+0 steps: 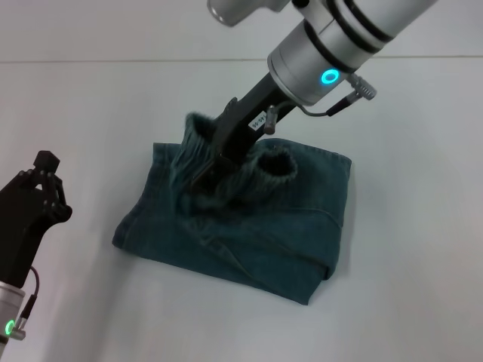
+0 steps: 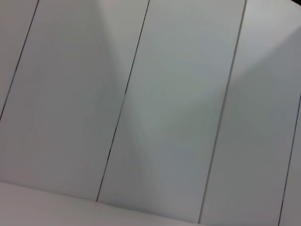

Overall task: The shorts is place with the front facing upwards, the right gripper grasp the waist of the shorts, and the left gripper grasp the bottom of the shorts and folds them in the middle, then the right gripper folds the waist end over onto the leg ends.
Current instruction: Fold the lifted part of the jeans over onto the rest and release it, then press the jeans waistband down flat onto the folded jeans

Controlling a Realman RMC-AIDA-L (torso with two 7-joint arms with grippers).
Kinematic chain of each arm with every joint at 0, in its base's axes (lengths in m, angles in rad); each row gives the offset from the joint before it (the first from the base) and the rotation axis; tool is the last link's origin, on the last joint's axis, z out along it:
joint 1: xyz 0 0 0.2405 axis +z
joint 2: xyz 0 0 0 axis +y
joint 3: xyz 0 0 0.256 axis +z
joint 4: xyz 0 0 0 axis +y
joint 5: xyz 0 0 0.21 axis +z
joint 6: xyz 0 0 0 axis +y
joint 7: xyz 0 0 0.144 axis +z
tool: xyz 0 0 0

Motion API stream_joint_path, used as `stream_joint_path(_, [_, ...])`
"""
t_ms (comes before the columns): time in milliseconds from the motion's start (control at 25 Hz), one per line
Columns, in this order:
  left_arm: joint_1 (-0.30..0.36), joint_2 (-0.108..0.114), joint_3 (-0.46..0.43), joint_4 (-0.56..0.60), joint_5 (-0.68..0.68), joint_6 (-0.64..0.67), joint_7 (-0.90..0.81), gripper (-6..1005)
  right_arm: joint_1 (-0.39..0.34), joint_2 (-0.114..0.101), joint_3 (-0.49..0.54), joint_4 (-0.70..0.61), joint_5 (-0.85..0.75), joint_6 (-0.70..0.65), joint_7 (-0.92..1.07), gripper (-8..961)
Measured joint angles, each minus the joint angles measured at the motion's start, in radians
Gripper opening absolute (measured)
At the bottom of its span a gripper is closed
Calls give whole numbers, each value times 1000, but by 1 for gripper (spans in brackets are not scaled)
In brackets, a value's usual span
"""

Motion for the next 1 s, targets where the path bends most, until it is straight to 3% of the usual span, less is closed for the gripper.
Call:
stream_joint_path(480, [-9,2,3,0,1,-27,0,2,-33,-3,2,-174,-43,-147,103,952])
stream_joint_path(640, [-10,4,4,9,1,-27,-11,17,-138,-4,14,-322,-38,-231,109,950])
stream_joint_path(760, [-14,5,6,28,1,-27,-37,29,-252,-3,48,-456,-14,-311,107,948])
stream_joint_path(800, [-18,6,13,41,1,-28,-54,32,-322,-6,74,-510,18,-356,97,948])
stream_joint_path(840, [-18,6,13,41,1,-28,-54,36,-322,-6,74,-510,18,-356,97,948])
stream_joint_path(1000, [-34,8,79,99,2,-33,-158,51,-460,-15,147,-541,95,-422,22,947])
